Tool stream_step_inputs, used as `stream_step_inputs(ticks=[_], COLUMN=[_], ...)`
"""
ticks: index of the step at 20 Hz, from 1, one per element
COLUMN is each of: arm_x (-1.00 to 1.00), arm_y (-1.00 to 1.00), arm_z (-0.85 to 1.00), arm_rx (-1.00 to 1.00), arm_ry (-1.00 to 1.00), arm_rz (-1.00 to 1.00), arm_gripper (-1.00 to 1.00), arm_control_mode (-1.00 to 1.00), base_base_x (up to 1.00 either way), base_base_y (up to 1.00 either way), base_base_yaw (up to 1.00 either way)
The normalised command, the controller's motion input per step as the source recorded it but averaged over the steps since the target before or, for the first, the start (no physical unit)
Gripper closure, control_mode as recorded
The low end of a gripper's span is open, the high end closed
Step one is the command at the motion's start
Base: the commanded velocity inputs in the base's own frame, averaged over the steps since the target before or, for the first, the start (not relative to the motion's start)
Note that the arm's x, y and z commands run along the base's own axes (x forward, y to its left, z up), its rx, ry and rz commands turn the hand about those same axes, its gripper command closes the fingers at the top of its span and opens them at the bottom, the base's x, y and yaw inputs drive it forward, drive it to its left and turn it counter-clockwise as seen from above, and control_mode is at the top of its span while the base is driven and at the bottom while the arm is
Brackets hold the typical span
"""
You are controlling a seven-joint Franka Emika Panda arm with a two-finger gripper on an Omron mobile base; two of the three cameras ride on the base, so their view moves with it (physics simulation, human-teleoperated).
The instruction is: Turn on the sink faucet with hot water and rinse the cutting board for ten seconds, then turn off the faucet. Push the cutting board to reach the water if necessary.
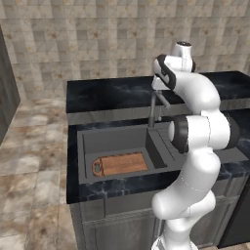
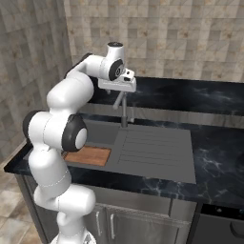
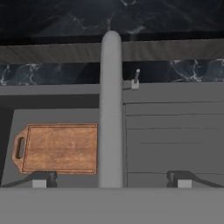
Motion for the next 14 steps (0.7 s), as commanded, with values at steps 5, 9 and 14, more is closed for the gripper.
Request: stream_step_inputs(ticks=[5,9,14], arm_x=[0.0,0.0,0.0], arm_y=[0.0,0.0,0.0], arm_z=[-0.2,-0.22,-0.26], arm_rx=[0.0,0.0,0.0], arm_ry=[0.0,0.0,0.0], arm_rz=[0.0,0.0,0.0], arm_gripper=[-1.0,-1.0,-1.0], arm_control_mode=[-1.0,-1.0,-1.0], base_base_x=[0.0,0.0,0.0], base_base_y=[0.0,0.0,0.0], base_base_yaw=[0.0,0.0,0.0])
